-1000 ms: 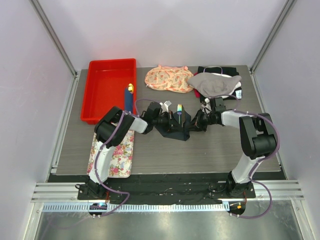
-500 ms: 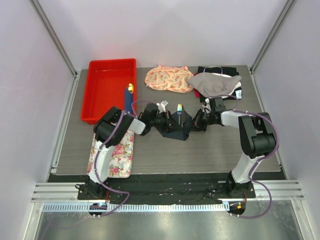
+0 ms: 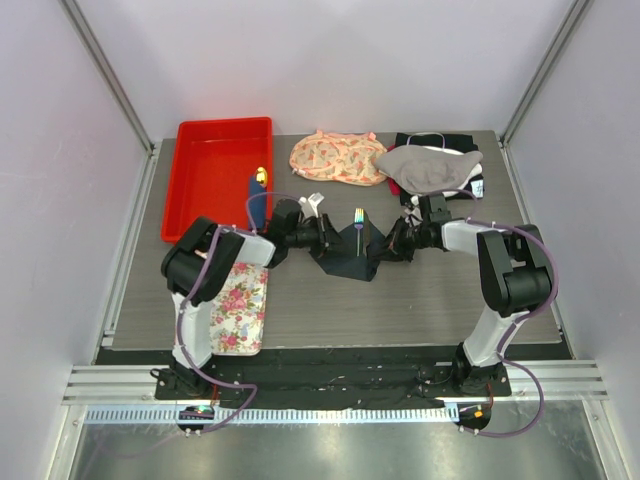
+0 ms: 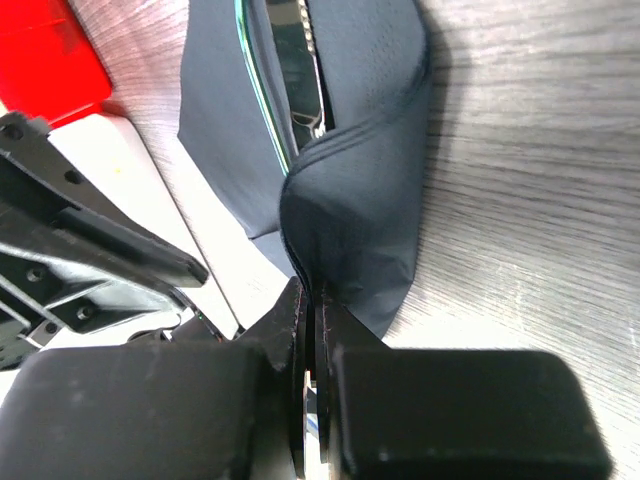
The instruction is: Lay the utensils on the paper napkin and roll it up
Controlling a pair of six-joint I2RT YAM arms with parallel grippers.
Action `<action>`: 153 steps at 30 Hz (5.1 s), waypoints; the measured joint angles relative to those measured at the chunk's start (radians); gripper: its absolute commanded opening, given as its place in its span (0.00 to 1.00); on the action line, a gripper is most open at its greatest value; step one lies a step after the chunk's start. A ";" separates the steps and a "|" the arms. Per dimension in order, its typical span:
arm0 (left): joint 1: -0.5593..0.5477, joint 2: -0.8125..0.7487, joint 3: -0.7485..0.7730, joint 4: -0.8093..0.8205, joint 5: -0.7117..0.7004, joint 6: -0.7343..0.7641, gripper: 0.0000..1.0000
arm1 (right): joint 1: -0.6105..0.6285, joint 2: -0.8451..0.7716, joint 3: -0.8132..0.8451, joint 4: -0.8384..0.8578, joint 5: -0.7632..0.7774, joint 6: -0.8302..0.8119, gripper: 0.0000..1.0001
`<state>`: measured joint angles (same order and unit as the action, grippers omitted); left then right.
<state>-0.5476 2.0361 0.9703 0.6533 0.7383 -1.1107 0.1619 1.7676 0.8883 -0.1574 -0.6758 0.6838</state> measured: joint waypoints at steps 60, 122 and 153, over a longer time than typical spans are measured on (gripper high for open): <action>-0.035 0.024 0.126 -0.446 -0.073 0.316 0.00 | 0.119 0.024 0.034 0.147 -0.006 0.182 0.01; 0.001 -0.060 0.060 -0.562 -0.103 0.356 0.00 | 0.191 0.124 0.085 0.149 0.079 0.162 0.01; 0.042 -0.096 -0.066 -0.109 -0.064 0.066 0.23 | 0.196 0.157 0.125 0.208 0.000 0.248 0.87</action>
<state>-0.5053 1.9404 0.9043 0.5446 0.6746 -1.0451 0.3576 1.9247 1.0134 0.0502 -0.6754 0.9318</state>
